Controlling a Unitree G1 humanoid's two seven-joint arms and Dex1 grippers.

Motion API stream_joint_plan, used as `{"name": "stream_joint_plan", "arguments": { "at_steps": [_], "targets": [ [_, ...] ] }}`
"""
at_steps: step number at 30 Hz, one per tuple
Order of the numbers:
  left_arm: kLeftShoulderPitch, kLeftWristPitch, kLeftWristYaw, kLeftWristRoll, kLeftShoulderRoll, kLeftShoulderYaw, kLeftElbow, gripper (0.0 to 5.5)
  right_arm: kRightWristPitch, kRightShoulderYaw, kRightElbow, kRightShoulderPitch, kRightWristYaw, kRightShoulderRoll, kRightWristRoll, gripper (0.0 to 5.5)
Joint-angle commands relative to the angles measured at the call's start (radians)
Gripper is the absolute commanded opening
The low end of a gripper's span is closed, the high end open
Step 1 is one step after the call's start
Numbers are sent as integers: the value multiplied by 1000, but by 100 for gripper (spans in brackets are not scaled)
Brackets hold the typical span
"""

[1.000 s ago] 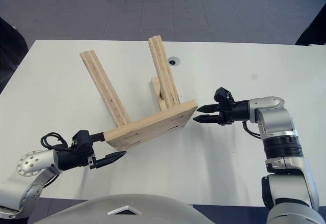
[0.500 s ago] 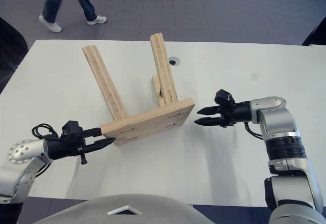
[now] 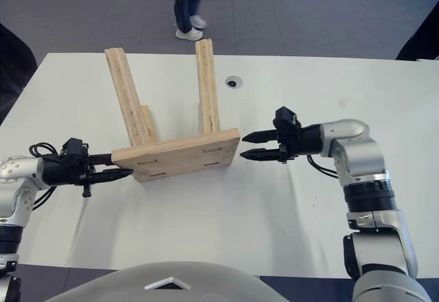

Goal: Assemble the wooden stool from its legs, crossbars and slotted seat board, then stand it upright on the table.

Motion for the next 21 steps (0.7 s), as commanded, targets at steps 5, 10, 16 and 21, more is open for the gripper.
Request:
{"name": "stream_joint_plan", "arguments": {
  "at_steps": [5,10,16,21],
  "targets": [
    [-39,8,-40,5,5,-25,31,141,-82,34,112,-77,-46,81,-45,255],
    [-44,10,-41,4,6,-27,39,141,-143,54,220,-129,-38,102,-82,255],
    [-63,-2,-57,13,8,-31,74,141,-139,57,166,-119,82,75,-40,175],
    [-116,-21,-105,25,8,-33,149,141,-104,69,-17,-28,160,24,-2,149]
  ]
}}
